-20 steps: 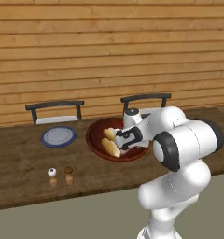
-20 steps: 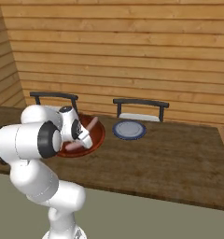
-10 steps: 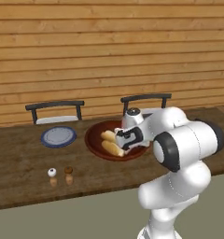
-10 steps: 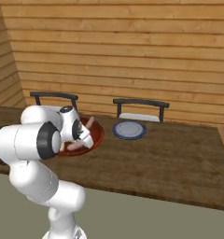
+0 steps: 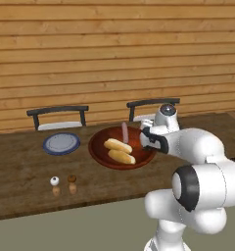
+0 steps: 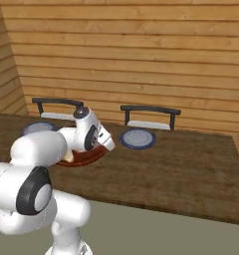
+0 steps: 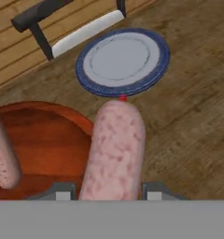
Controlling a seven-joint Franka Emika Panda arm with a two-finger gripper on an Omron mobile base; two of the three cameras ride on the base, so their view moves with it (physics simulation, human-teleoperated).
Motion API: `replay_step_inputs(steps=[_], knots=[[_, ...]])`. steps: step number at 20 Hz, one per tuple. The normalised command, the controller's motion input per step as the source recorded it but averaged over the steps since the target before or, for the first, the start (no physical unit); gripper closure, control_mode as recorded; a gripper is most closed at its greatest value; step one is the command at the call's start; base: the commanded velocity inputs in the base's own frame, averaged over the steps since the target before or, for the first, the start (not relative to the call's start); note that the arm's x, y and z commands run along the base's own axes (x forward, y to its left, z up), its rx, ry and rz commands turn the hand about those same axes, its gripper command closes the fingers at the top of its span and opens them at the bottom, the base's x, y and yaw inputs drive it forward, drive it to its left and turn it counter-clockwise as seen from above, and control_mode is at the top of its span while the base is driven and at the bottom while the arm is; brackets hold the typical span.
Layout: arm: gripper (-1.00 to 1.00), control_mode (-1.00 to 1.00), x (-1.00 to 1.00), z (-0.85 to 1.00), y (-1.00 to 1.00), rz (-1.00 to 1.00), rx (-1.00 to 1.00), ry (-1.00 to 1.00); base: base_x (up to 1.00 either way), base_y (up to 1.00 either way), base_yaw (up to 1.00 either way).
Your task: Place one bun and one sausage from the bowl on each plate.
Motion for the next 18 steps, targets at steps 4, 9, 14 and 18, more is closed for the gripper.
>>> replay_step_inputs(steps=[4,9,14,18], knots=[[1.00,-1.00,0.32,1.00,-1.00,-0.16,0.07,-0.11,0.00,0.00,0.00],[1.00,-1.00,0.54,0.50,-0.55,-0.14,0.06,0.03,0.00,0.00,0.00],[1.00,-1.00,0.00,0.00,0.00,0.00,0.00,0.00,0.00,0.00,0.00],[1.00,-1.00,0.35,0.00,-0.01,0.00,0.00,0.01,0.00,0.00,0.00]])
